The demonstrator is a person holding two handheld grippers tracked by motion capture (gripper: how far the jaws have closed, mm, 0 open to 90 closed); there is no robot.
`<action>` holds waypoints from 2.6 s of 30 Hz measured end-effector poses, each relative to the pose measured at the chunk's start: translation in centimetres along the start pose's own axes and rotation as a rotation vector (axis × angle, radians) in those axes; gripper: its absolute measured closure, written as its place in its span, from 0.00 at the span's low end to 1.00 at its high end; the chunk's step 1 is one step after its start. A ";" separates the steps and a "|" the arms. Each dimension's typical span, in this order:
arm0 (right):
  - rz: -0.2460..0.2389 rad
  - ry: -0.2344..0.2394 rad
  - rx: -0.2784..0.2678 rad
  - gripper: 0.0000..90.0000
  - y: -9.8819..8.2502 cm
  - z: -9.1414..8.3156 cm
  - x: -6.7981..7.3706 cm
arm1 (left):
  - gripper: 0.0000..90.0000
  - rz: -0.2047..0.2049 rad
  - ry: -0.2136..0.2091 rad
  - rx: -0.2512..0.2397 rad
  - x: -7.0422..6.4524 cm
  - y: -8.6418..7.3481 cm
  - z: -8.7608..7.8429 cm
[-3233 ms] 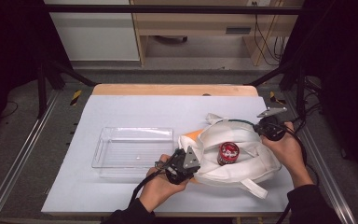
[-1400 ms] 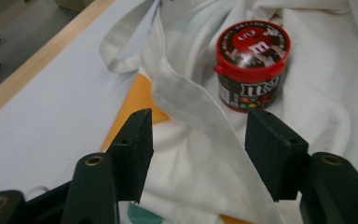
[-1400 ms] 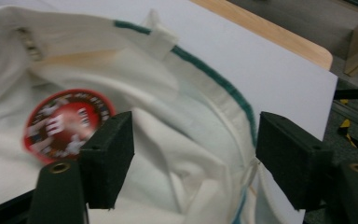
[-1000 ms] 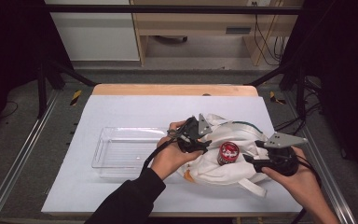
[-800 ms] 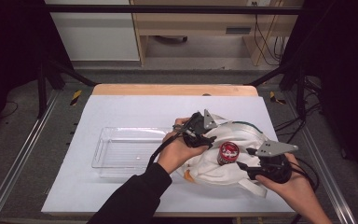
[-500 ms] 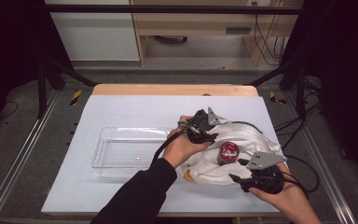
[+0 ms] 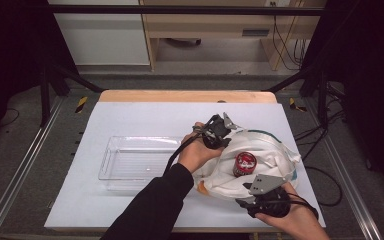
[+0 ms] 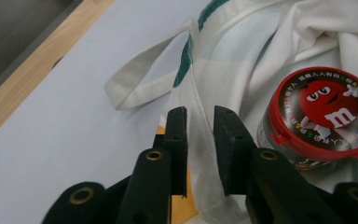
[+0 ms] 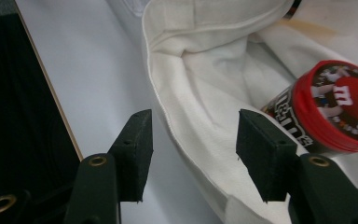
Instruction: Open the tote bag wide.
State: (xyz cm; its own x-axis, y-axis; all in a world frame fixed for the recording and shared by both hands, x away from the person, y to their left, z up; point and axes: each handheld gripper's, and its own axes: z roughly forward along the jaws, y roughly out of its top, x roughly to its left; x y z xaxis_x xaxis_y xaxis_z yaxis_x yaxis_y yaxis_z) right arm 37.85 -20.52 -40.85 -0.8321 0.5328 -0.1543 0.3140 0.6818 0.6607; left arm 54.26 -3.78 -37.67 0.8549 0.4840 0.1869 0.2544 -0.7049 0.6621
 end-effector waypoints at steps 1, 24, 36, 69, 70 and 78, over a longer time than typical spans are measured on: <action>-0.012 -0.001 0.009 0.60 -0.1 0.4 0.1 | 0.91 0.004 0.002 0.009 0.0 0.0 0.1; -0.052 0.111 0.083 1.00 -1.4 1.5 1.8 | 0.99 -0.024 0.075 0.071 2.1 -1.1 0.7; -0.016 0.131 0.098 1.00 -2.6 3.1 1.7 | 0.99 -0.067 0.064 0.108 2.7 -2.4 1.5; 0.046 0.137 0.018 0.56 -1.6 0.8 0.9 | 0.56 -0.068 0.108 0.017 1.9 -2.5 -0.8; 0.049 0.126 0.016 0.52 -1.4 0.6 0.8 | 0.56 -0.072 0.109 0.009 1.9 -2.4 -1.2; 0.132 0.041 -0.026 0.26 0.1 -1.3 -1.8 | 0.31 -0.068 0.103 -0.067 1.3 -3.2 -4.8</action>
State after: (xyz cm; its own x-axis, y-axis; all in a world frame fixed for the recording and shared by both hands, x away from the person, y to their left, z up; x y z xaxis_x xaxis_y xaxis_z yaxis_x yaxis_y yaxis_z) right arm 38.74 -22.05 -39.58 -0.8024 0.5958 -0.0347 0.4108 0.5936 0.6920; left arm 52.35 1.56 -36.04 0.7849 0.5827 0.2109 0.2765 -0.6339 0.7222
